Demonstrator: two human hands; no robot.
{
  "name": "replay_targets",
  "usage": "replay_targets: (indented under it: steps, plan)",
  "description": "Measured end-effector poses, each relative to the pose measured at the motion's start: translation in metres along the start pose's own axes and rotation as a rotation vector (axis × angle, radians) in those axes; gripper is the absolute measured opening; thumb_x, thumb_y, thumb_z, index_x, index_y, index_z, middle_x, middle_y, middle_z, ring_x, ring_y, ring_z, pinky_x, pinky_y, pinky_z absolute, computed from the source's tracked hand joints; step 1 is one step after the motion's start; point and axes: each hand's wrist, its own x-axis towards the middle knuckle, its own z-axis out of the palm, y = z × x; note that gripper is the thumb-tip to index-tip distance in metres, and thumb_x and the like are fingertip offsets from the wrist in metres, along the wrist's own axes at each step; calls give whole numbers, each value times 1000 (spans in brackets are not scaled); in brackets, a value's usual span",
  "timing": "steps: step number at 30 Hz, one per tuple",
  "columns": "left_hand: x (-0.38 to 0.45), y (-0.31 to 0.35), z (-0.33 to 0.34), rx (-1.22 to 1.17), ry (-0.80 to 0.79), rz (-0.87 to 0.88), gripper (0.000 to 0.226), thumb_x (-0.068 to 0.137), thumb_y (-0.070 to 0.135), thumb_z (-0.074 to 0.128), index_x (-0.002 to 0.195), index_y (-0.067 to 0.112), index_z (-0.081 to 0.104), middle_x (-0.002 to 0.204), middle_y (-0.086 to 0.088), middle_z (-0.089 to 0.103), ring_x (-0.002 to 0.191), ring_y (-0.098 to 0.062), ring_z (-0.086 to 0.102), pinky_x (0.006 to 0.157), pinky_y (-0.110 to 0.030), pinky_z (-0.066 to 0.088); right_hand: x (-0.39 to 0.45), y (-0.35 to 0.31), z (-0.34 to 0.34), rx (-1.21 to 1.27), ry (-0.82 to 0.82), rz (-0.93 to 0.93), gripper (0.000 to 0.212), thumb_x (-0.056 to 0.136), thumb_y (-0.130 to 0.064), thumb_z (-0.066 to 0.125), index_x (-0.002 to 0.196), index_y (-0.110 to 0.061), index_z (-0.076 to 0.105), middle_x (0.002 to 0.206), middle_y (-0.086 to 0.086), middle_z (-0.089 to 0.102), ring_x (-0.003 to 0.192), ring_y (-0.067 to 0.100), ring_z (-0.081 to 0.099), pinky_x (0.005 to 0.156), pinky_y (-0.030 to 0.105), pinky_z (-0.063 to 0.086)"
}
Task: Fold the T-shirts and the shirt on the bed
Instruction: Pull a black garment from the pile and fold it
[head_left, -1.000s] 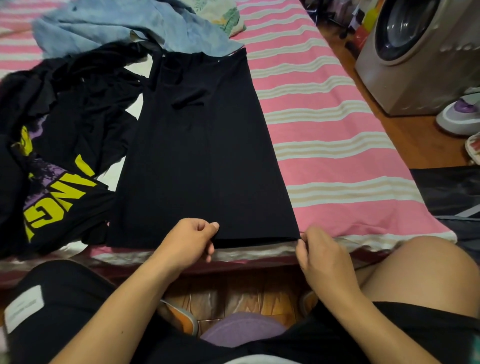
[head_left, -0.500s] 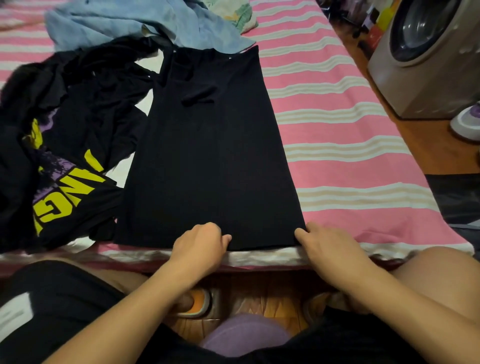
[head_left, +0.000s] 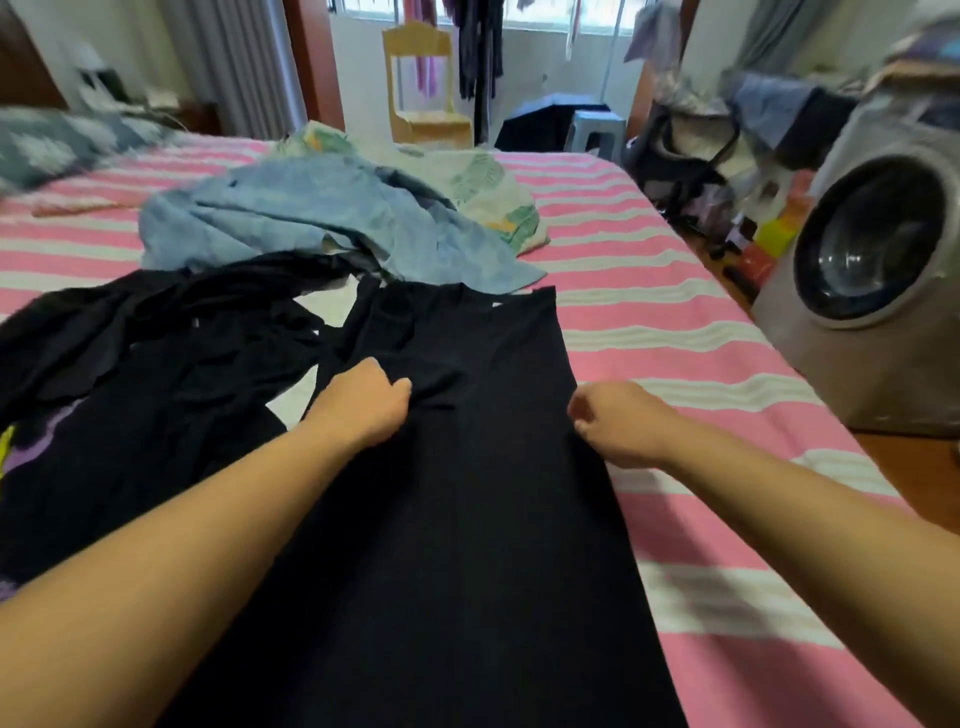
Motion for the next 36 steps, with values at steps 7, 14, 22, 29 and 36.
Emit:
replay_targets:
  steps: [7,14,22,29,36]
  plan:
    - [141,19,35,328,107,310,44,103,43,46,136,14,52,132,-11,54,121,-32,50,96,-46,45,152,10,33,-64,189,-58,25,88,-7,45,109,-9,58,117,11,55,112,34,51,91,38,45]
    - [183,-13,37,183,-39,67,44,96,59,54,119,21,53,127,-10,49,115,-33,53,100,-49,47,184,28,61,-52,72,81,57,107,-39,27,161,-26,15,169,1,11,153,25,13,124,42,17]
    - [174,-37,58,-132,222,10,22,94,42,66,106,24,61,125,-4,42,127,-32,39,110,-44,33,224,36,34,-92,-99,142,65,100,-42,29,158,-46,1,168,-14,-8,152,35,10,118,52,19]
    - [180,-42,67,-191,252,-1,19,95,43,62,102,26,59,130,-1,44,129,-28,34,108,-45,30,277,70,13,246,155,139,66,95,-5,46,156,-28,32,167,2,5,151,30,23,121,41,24]
    - [184,-44,74,-201,290,-10,14,98,35,58,97,21,55,125,-2,47,123,-28,37,105,-45,31,313,71,0,186,87,106,34,78,8,50,70,-22,62,92,6,63,95,31,62,75,30,49]
